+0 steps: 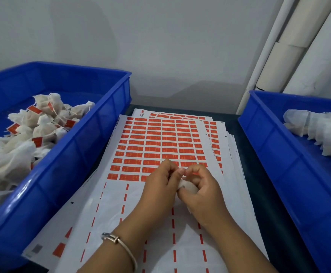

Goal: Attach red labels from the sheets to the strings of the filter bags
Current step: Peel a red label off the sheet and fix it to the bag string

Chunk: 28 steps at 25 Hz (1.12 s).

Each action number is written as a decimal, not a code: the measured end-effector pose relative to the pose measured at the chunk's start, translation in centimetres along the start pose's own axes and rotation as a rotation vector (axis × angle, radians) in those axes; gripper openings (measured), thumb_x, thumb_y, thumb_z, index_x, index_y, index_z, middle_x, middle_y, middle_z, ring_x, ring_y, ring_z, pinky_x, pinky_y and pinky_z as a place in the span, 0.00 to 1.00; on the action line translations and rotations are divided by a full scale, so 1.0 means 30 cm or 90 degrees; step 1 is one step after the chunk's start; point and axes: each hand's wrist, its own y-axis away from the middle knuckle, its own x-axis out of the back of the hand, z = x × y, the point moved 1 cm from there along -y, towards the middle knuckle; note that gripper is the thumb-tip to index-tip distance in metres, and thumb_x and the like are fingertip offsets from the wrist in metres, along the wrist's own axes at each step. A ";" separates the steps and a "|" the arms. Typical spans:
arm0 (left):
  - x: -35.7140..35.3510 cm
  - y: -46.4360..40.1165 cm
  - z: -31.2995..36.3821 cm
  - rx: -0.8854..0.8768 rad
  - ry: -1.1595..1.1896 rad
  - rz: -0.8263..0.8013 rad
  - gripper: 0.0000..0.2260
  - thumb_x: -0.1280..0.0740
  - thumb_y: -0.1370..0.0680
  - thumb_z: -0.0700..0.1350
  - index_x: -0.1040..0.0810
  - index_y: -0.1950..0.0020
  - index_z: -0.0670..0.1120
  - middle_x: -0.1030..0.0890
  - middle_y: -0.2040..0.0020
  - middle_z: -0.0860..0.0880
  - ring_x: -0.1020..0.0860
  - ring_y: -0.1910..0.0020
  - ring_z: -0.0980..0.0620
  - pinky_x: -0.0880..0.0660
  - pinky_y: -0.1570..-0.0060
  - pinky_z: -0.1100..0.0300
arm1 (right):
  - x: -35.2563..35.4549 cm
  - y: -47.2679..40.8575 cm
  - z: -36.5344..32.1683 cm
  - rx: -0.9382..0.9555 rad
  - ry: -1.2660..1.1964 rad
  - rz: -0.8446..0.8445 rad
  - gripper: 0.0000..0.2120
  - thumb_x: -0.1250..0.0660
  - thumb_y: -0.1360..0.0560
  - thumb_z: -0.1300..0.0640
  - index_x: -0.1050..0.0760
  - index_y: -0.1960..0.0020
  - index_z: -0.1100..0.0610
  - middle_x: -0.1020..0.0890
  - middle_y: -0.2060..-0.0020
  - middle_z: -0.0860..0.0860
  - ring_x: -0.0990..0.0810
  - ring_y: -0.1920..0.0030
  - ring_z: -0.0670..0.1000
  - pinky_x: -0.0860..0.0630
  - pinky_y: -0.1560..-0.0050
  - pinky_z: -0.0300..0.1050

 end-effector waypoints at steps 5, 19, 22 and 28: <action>-0.006 -0.006 -0.002 0.079 0.111 0.000 0.07 0.37 0.22 0.49 0.24 0.59 0.50 0.20 0.64 0.54 0.21 0.65 0.62 0.29 0.71 0.73 | -0.006 0.016 -0.009 0.168 0.170 0.103 0.09 0.29 0.30 0.57 0.24 0.55 0.44 0.21 0.59 0.35 0.21 0.57 0.38 0.29 0.58 0.23; -0.014 -0.008 0.002 0.132 0.189 -0.001 0.08 0.36 0.25 0.53 0.25 0.59 0.51 0.21 0.66 0.53 0.22 0.68 0.62 0.27 0.70 0.72 | 0.001 0.004 -0.031 0.245 0.386 0.152 0.14 0.32 0.31 0.52 0.17 0.51 0.60 0.15 0.58 0.53 0.17 0.59 0.51 0.27 0.50 0.38; -0.007 -0.007 -0.001 0.162 0.319 -0.057 0.07 0.27 0.31 0.46 0.24 0.59 0.50 0.19 0.60 0.50 0.20 0.57 0.48 0.20 0.58 0.59 | 0.014 -0.003 -0.026 0.128 0.300 0.149 0.12 0.33 0.29 0.49 0.18 0.51 0.55 0.19 0.57 0.43 0.23 0.59 0.40 0.34 0.54 0.27; 0.016 -0.013 -0.005 0.174 0.329 -0.016 0.11 0.31 0.27 0.33 0.21 0.60 0.50 0.17 0.56 0.52 0.20 0.51 0.48 0.21 0.52 0.57 | 0.022 -0.019 -0.020 -0.105 0.031 0.052 0.04 0.31 0.26 0.53 0.22 0.60 0.45 0.21 0.58 0.34 0.22 0.54 0.38 0.30 0.65 0.21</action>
